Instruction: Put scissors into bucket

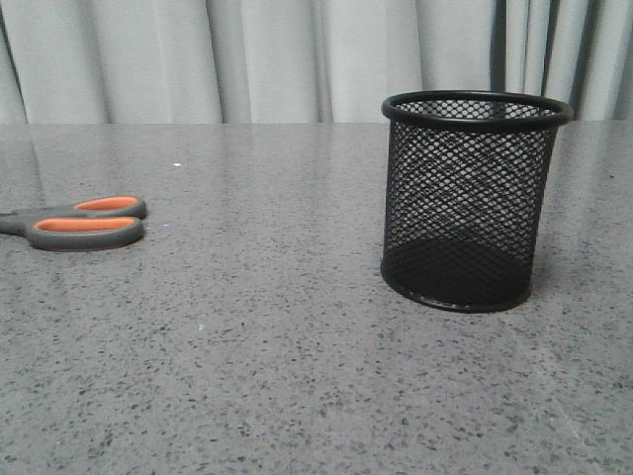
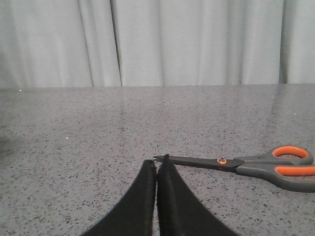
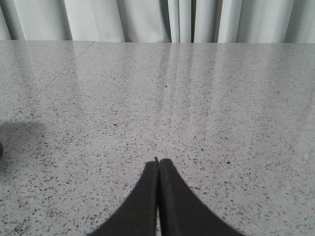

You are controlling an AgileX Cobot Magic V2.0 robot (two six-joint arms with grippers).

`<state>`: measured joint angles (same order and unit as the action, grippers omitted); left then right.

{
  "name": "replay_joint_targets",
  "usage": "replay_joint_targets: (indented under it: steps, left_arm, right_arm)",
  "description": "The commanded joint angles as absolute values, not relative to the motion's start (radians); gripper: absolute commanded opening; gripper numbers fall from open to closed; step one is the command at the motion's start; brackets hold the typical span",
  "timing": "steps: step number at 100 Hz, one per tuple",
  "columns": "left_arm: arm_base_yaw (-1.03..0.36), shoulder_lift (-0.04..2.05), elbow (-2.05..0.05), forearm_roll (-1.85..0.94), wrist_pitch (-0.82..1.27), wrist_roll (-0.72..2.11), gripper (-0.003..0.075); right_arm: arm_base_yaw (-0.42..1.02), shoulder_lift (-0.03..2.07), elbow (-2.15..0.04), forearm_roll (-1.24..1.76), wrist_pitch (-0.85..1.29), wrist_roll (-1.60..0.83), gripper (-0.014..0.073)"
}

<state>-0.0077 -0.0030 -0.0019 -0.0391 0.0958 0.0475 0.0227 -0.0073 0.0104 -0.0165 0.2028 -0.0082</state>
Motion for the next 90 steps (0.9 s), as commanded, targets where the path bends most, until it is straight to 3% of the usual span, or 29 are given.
replay_joint_targets:
  steps: [1, 90]
  left_arm:
    - [-0.013, -0.028, 0.026, -0.049, 0.018, 0.039, -0.0021]
    - [-0.013, -0.028, 0.026, -0.049, 0.018, 0.039, -0.0021]
  right_arm:
    - [0.018, -0.032, 0.027, -0.032, 0.128, -0.010, -0.0066]
    - [0.018, -0.032, 0.027, -0.032, 0.112, -0.010, -0.0066]
